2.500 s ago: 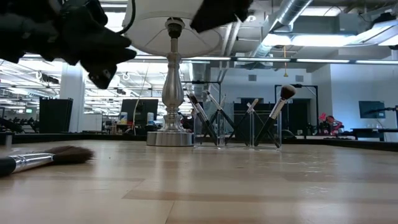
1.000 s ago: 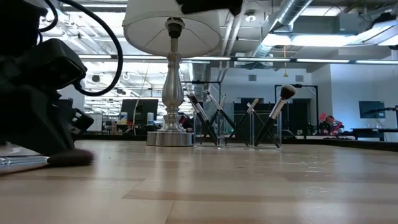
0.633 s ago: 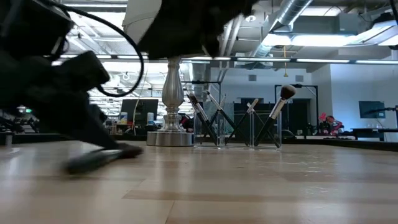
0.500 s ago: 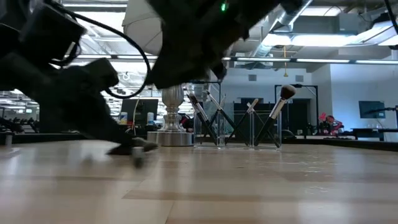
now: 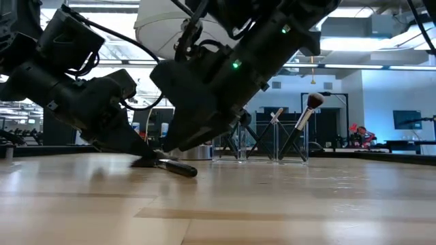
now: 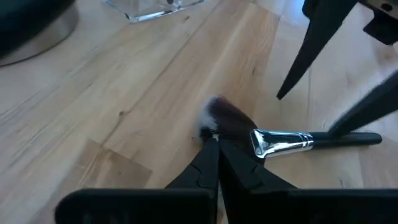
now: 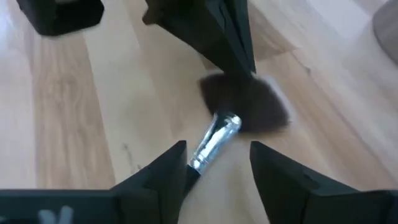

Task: Put items in baskets/containers
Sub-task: Put the black highlighter brush into the transparent organizer

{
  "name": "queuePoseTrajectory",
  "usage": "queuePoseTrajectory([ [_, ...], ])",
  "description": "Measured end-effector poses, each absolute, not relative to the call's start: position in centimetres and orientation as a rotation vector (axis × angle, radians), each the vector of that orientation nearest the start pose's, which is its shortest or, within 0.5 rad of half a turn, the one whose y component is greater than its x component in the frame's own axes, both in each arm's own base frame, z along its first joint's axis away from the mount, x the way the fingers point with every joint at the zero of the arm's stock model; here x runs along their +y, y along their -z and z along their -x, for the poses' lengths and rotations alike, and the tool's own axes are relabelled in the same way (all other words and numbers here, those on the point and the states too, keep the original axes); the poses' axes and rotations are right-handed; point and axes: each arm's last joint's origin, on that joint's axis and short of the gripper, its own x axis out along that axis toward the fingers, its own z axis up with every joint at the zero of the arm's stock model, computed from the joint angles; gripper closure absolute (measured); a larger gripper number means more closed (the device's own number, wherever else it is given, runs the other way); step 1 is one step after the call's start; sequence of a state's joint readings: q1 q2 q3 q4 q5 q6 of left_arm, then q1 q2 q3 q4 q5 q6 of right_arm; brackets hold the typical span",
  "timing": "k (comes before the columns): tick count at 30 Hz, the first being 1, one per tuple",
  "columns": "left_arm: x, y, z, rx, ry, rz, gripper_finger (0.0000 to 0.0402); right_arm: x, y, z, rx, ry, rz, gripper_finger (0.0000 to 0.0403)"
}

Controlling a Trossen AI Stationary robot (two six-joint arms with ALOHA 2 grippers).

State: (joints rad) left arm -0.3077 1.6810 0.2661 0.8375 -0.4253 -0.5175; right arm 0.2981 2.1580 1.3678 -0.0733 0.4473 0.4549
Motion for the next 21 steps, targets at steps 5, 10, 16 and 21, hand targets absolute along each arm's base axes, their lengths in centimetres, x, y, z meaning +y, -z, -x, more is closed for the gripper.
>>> queuePoseTrajectory([
  [5, -5.7, -8.2, -21.8, 0.493, -0.249, 0.296, 0.0398, 11.9, -11.8, -42.8, 0.727, 0.342, -0.2, 0.0201],
  [10, -5.7, -8.2, -21.8, 0.49, -0.253, 0.314, 0.0398, 11.9, -11.6, -42.8, 0.723, 0.354, -0.217, 0.0192],
  [16, -5.7, -8.2, -21.8, 0.489, -0.251, 0.317, 0.0398, 12.0, -9.1, -43.3, 0.726, 0.374, -0.22, 0.0221],
  [21, -5.7, -8.4, -21.9, 0.479, -0.244, 0.324, 0.0398, 11.9, -8.4, -43.0, 0.751, 0.413, -0.202, 0.0279],
])
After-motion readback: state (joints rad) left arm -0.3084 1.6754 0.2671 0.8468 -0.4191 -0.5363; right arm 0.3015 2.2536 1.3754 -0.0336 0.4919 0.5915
